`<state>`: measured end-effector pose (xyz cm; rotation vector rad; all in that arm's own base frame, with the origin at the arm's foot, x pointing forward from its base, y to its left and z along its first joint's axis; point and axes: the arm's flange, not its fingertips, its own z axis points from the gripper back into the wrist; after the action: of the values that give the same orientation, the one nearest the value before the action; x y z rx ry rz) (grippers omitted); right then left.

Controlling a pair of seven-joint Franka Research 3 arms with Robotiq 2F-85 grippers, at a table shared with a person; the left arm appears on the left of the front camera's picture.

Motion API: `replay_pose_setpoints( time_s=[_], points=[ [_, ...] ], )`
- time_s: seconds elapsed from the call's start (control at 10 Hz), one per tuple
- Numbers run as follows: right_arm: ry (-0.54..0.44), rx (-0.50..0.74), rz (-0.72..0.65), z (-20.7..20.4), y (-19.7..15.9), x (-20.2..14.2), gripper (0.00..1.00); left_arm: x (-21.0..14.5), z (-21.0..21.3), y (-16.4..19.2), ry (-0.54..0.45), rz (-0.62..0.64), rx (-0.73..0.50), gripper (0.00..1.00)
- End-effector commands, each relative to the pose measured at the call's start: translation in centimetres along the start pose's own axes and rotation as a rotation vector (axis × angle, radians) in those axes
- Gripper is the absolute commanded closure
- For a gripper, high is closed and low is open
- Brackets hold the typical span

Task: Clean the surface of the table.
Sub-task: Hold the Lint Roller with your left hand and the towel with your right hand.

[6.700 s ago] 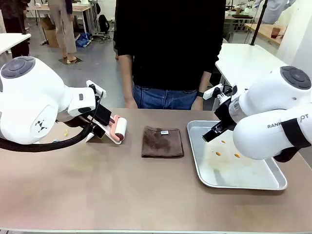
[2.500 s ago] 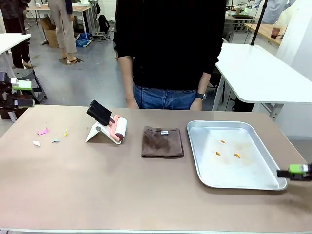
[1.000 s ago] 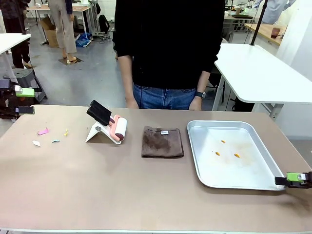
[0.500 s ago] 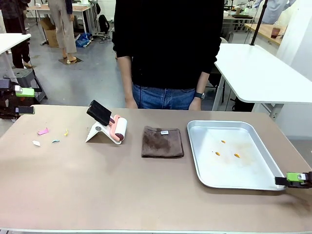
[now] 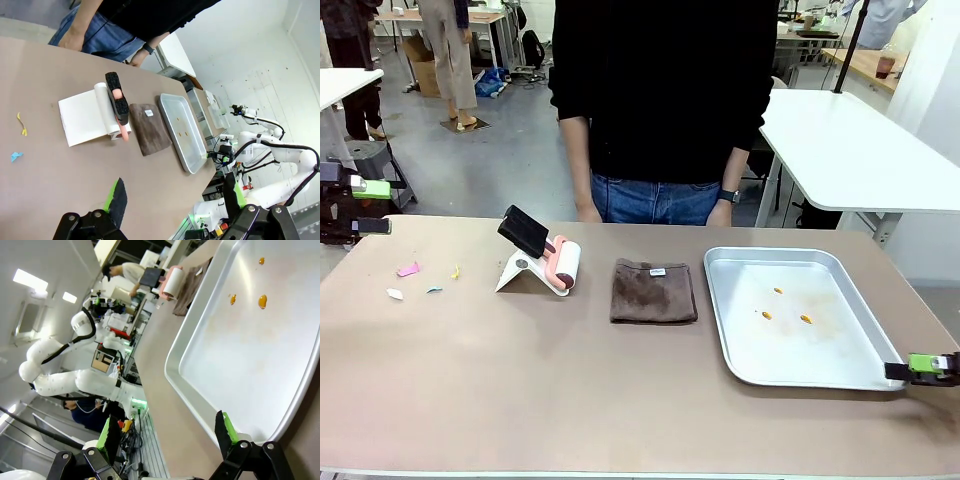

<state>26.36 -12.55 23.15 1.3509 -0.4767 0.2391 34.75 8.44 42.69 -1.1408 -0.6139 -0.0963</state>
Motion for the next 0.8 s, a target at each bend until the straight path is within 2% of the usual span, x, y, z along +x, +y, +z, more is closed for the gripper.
replay_pose_setpoints(
  time_s=[0.0, 0.1, 0.3, 0.4, 0.6, 0.7],
  points=[
    [0.000, 0.000, 0.000, 0.0, 0.0, 0.0, 0.00, 0.1, 0.1, -0.1, -0.008, -0.002, -0.013, 0.00],
    [-0.061, 0.077, 0.077, 0.5, 1.1, 0.3, 0.00, 0.1, 0.1, -0.1, -0.008, -0.002, -0.013, 0.00],
    [-0.253, 0.282, 0.101, 2.0, 4.1, 1.0, 0.00, 0.1, 0.1, -0.1, -0.008, -0.002, -0.013, 0.00],
    [-0.294, 0.350, 0.100, 3.0, 5.4, 0.7, 0.00, 0.1, 0.1, -0.1, -0.008, -0.002, -0.013, 0.00],
    [-0.220, 0.374, 0.097, 4.2, 8.4, 0.3, 0.00, 0.1, 0.1, -0.1, -0.008, -0.002, -0.013, 0.00],
    [-0.184, 0.312, 0.096, 3.8, 10.0, 0.6, 0.00, 0.1, 0.1, -0.1, -0.008, -0.002, -0.013, 0.00]
  ],
)
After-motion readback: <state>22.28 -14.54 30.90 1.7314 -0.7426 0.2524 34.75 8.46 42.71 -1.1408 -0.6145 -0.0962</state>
